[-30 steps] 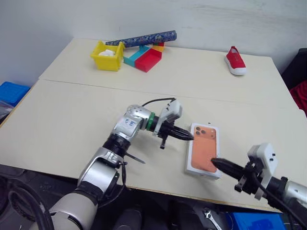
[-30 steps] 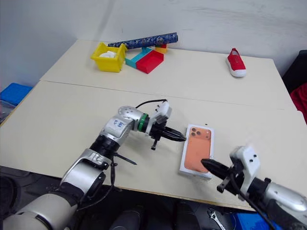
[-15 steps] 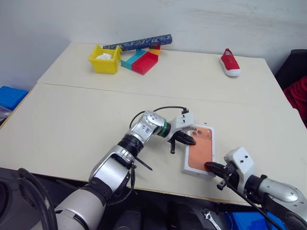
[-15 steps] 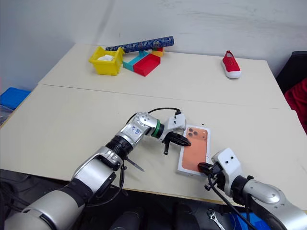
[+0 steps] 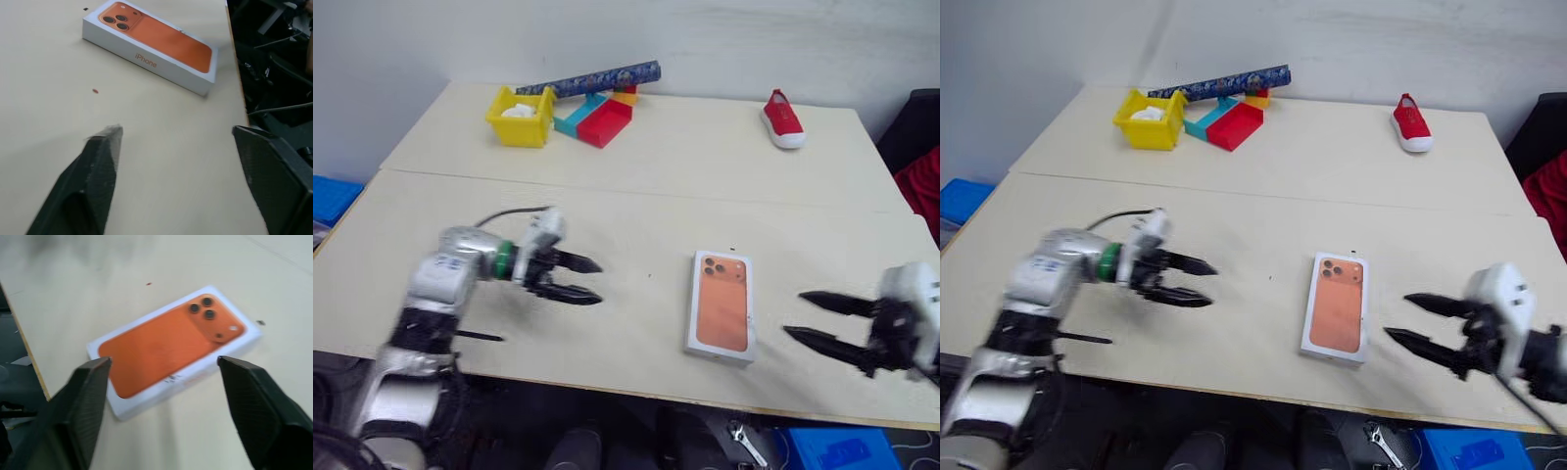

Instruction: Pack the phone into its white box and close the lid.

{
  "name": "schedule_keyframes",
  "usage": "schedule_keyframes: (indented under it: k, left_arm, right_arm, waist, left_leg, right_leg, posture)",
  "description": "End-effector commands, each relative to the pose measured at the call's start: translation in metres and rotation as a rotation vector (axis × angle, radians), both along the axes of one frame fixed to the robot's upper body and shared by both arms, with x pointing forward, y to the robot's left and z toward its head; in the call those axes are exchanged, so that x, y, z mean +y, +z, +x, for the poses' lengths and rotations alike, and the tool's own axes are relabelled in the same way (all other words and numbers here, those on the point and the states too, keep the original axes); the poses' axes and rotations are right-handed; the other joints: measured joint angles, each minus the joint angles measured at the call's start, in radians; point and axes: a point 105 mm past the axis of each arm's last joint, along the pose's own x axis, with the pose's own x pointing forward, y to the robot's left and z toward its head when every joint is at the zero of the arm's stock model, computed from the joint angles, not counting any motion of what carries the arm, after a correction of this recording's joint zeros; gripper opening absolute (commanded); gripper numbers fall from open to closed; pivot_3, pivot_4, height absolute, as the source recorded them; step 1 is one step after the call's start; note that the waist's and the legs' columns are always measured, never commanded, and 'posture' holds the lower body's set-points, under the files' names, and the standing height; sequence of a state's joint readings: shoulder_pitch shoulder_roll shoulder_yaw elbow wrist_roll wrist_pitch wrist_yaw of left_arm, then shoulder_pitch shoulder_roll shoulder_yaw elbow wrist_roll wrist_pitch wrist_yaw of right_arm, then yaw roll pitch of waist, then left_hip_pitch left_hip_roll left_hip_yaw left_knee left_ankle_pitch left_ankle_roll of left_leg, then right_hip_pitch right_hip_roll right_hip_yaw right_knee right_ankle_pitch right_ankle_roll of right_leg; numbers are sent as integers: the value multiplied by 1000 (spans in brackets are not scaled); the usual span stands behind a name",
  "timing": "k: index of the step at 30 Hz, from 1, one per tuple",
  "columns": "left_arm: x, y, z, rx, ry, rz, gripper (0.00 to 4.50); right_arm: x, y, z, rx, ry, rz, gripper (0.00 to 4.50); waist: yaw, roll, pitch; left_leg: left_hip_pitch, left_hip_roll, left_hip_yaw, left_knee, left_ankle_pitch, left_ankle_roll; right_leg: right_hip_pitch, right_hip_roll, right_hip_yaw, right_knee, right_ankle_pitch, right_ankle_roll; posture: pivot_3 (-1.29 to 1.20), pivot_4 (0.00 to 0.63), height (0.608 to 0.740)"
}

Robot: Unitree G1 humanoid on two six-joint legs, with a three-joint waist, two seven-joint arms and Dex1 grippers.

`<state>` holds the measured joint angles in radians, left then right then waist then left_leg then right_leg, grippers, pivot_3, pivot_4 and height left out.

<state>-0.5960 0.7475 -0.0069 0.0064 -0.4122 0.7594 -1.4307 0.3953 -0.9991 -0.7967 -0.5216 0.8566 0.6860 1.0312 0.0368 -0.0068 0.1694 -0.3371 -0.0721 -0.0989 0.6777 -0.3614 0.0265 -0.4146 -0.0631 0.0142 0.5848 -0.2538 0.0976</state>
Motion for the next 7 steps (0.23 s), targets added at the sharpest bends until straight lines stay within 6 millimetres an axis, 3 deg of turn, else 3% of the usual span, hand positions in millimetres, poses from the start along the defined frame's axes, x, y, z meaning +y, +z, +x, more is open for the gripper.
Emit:
schedule_keyframes:
  k: [1, 4, 7]
  left_arm:
    - [17, 24, -10, -52, 37, -28, 4500]
    - [31, 31, -8, -59, 102, -29, 4500]
    - [30, 31, -7, -78, 114, -40, 4500]
  right_arm:
    - [-18, 16, -11, -14, -16, 7, 4481]
    - [-27, 19, -16, -17, -50, 15, 4481]
    - [-29, 18, -15, -25, -72, 28, 4481]
  waist:
    - [9, 1, 0]
    - [14, 2, 1]
    - [16, 2, 1]
  left_leg:
    - [0, 0, 0, 0, -3, 4]
    - [0, 0, 0, 0, -4, 5]
    - [0, 0, 0, 0, -4, 4]
  right_leg:
    - [1, 0, 0, -1, 0, 0]
    - [1, 0, 0, -1, 0, 0]
    - [1, 0, 0, -2, 0, 0]
  posture:
    - [0, 150, 740]
    - [0, 150, 740]
    - [0, 150, 740]
